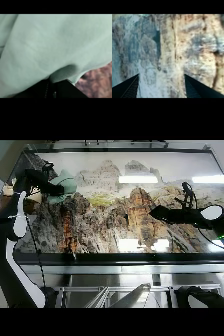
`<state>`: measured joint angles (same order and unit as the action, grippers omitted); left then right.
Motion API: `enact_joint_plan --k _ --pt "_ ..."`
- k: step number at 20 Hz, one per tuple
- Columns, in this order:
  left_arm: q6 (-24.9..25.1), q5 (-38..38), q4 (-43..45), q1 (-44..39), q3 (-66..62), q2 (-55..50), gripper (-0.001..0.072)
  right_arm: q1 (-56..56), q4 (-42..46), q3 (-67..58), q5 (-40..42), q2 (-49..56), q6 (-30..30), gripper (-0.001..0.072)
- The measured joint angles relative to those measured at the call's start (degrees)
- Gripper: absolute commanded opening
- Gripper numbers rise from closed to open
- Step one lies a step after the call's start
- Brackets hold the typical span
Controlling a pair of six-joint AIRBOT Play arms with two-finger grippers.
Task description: Fold the shirts.
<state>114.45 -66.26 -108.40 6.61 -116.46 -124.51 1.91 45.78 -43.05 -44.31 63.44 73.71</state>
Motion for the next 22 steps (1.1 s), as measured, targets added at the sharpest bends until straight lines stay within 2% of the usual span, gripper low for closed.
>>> enact_joint_plan --k 3,5,9,12,13,15,16,17,22 --pt "0.83 -3.74 -1.22 -2.47 0.04 3.06 0.0016 0.0 0.02 0.0 -0.2 0.0 0.02 0.061" --pt "2.58 -6.32 -6.16 -4.39 -0.04 6.32 0.0016 -0.02 0.02 0.0 -0.22 0.0 0.02 0.061" --pt "5.33 -18.23 -21.14 -11.04 0.0 12.39 0.0016 -0.94 0.22 0.0 -1.18 -0.09 0.02 0.061" --pt "5.42 -24.48 -25.66 -18.4 3.54 16.06 0.0015 -4.22 0.57 0.0 -5.64 -0.72 0.02 0.061" --pt "5.4 -25.09 -26.8 -21.31 5.88 17.44 0.0034 -5.99 0.87 0.0 -7.87 -1.07 0.02 0.0612" --pt "5.33 -24.81 -27.93 -26.88 10.78 19.56 0.0633 -9.73 1.81 0.0 -12.55 -1.73 0.0 0.0615" --pt "4.85 -24.13 -28.17 -29.2 12.57 20.26 0.0716 -11.69 2.36 0.0 -14.84 -1.99 -0.2 0.0624" --pt "3.5 -23.54 -28.11 -31.19 13.86 20.76 0.0715 -13.42 2.8 0.0 -16.87 -2.14 -0.81 0.0702" --pt "-7.32 -26.18 -25.68 -32.89 15.06 22.23 0.0709 -18.23 3.76 0.02 -23.37 -2.16 -3.13 0.0702"
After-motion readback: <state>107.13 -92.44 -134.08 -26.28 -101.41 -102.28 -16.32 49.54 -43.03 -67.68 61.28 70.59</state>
